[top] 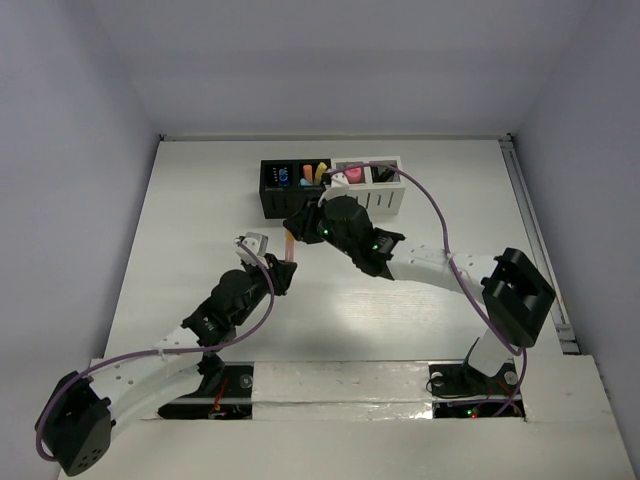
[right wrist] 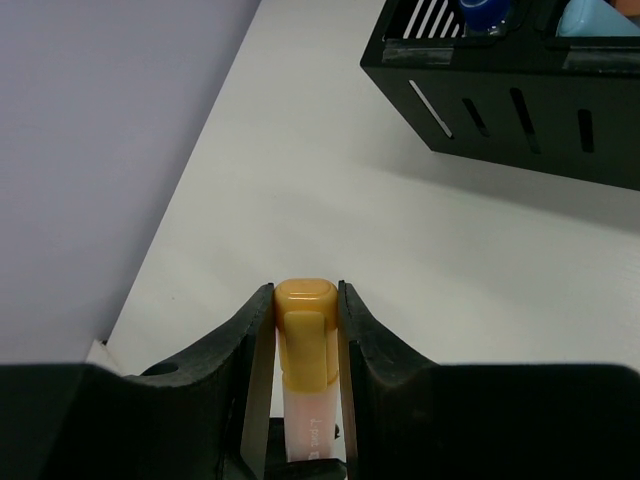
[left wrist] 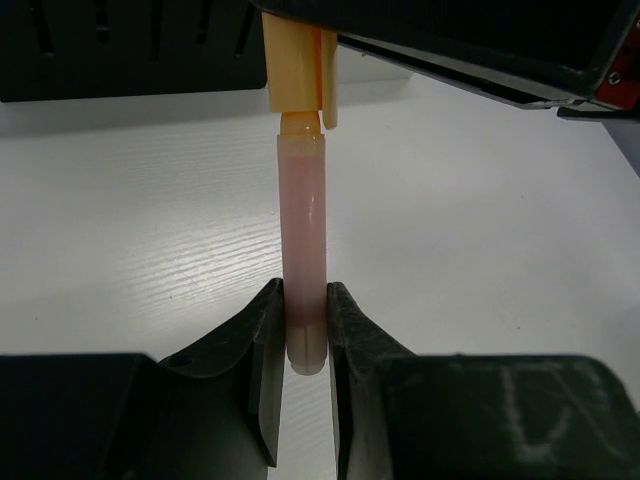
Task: Sort the stationery into containers
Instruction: Close the pen cap on the pen, then place the pen in the storage box.
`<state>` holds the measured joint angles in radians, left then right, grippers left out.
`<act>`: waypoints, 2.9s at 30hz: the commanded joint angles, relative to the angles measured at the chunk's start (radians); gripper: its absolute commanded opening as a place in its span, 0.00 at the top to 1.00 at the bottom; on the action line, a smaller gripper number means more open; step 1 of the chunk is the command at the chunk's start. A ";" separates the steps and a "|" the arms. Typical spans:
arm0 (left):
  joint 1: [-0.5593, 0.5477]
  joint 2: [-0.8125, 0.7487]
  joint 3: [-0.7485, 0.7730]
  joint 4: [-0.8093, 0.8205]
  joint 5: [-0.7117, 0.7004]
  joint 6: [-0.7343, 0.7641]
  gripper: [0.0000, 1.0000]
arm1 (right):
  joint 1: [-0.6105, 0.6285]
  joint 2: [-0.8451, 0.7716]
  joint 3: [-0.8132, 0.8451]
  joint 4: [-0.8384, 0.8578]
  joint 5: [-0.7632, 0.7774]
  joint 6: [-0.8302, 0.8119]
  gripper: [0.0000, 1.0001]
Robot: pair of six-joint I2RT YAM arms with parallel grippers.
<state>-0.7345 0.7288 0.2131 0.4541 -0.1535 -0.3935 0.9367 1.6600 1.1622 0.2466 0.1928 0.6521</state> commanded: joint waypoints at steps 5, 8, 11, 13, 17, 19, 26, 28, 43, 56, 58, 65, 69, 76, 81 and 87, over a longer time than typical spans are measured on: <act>-0.005 -0.043 0.049 0.017 -0.050 0.013 1.00 | 0.019 -0.022 -0.027 0.022 -0.052 0.040 0.89; -0.005 -0.071 0.042 0.012 -0.067 0.013 1.00 | 0.019 -0.014 -0.056 0.036 -0.055 0.063 0.89; -0.005 -0.083 0.040 0.008 -0.078 0.010 1.00 | 0.019 -0.017 -0.091 0.075 -0.073 0.098 0.89; -0.005 -0.085 0.042 0.006 -0.083 0.008 1.00 | 0.019 -0.020 -0.108 0.089 -0.085 0.107 0.89; -0.005 -0.097 0.042 0.009 -0.081 0.001 1.00 | 0.019 -0.031 -0.151 0.152 -0.144 0.142 0.90; -0.005 -0.106 0.045 0.009 -0.075 -0.001 1.00 | 0.019 -0.032 -0.165 0.168 -0.184 0.150 0.90; -0.005 -0.140 0.081 -0.008 -0.043 -0.018 1.00 | 0.019 -0.057 -0.226 0.238 -0.341 0.158 0.92; -0.005 -0.144 0.097 -0.011 -0.029 -0.025 1.00 | 0.019 -0.062 -0.239 0.258 -0.383 0.153 0.92; -0.005 -0.172 0.261 -0.091 -0.070 -0.030 1.00 | 0.069 -0.117 -0.357 0.152 -0.435 0.089 1.00; -0.005 -0.086 0.348 -0.011 -0.113 0.039 1.00 | 0.209 -0.088 -0.501 0.148 -0.345 0.133 1.00; -0.005 -0.088 0.364 -0.005 -0.113 0.047 1.00 | 0.209 -0.094 -0.515 0.140 -0.342 0.133 1.00; -0.005 -0.117 0.339 0.004 -0.080 0.012 1.00 | 0.200 -0.124 -0.452 0.076 -0.185 0.097 1.00; -0.005 -0.153 0.284 -0.032 -0.067 -0.008 0.93 | 0.127 -0.132 -0.395 0.100 -0.124 0.096 1.00; -0.005 -0.272 0.200 -0.098 -0.032 -0.034 0.57 | 0.007 -0.121 -0.191 0.119 -0.112 0.028 1.00; -0.005 -0.393 0.170 -0.153 -0.031 -0.083 0.27 | -0.064 -0.100 -0.030 0.069 -0.033 -0.083 1.00; -0.005 -0.512 0.180 -0.261 -0.032 -0.127 0.23 | -0.160 -0.054 0.123 0.039 -0.018 -0.144 1.00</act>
<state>-0.7395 0.2596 0.3847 0.2234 -0.1730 -0.4877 0.8139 1.5826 1.1988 0.2943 0.1375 0.5823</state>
